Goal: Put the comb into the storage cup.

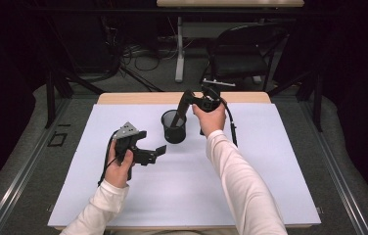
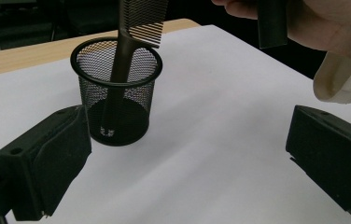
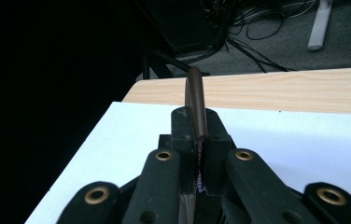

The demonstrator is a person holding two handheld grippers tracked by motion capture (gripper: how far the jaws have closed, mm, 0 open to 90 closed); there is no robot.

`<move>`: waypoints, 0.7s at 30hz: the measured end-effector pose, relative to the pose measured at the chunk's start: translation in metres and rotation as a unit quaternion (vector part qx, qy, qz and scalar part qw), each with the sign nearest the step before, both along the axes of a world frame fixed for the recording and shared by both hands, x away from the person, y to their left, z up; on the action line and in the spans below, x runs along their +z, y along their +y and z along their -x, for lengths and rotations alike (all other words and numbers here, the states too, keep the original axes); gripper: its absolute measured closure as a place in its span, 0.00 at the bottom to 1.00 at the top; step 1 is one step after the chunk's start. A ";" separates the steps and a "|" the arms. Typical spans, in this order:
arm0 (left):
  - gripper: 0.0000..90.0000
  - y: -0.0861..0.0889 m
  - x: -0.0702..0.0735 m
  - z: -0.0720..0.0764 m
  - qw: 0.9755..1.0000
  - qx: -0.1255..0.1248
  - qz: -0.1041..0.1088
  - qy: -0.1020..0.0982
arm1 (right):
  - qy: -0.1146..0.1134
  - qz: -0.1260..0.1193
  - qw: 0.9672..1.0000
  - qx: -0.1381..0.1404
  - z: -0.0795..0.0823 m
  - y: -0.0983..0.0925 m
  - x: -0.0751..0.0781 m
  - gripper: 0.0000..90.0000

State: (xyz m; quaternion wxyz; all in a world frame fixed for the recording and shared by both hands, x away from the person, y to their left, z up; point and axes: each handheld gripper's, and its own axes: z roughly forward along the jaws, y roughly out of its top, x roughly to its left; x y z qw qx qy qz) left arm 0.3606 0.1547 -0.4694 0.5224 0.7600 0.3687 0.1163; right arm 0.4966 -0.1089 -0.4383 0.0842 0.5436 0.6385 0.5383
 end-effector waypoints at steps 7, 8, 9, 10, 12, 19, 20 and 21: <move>0.01 0.000 0.000 0.000 1.000 -0.001 -0.002 0.000 | 0.004 -0.004 1.000 -0.005 -0.001 -0.006 -0.003 0.96; 0.01 0.000 0.000 0.000 1.000 -0.001 -0.001 0.000 | 0.004 -0.004 1.000 -0.006 -0.001 -0.007 -0.003 0.96; 0.01 0.000 0.000 0.000 1.000 -0.001 -0.001 0.000 | 0.006 -0.004 1.000 -0.007 -0.001 -0.008 -0.004 0.96; 0.01 0.000 0.000 0.000 1.000 -0.002 -0.002 0.000 | 0.007 -0.006 1.000 -0.008 -0.002 -0.009 -0.004 0.96; 0.01 0.000 -0.001 0.000 1.000 -0.001 -0.002 0.001 | 0.009 -0.009 1.000 -0.011 -0.002 -0.011 -0.006 0.96; 0.01 0.000 -0.001 0.000 1.000 -0.002 -0.002 0.001 | 0.017 -0.014 1.000 -0.016 -0.004 -0.016 -0.008 0.96; 0.01 0.000 -0.001 0.000 1.000 -0.002 -0.002 0.001 | 0.017 -0.014 1.000 -0.016 -0.004 -0.017 -0.008 0.96; 0.01 0.000 -0.001 0.000 1.000 -0.002 -0.002 0.001 | 0.018 -0.015 1.000 -0.017 -0.004 -0.017 -0.008 0.96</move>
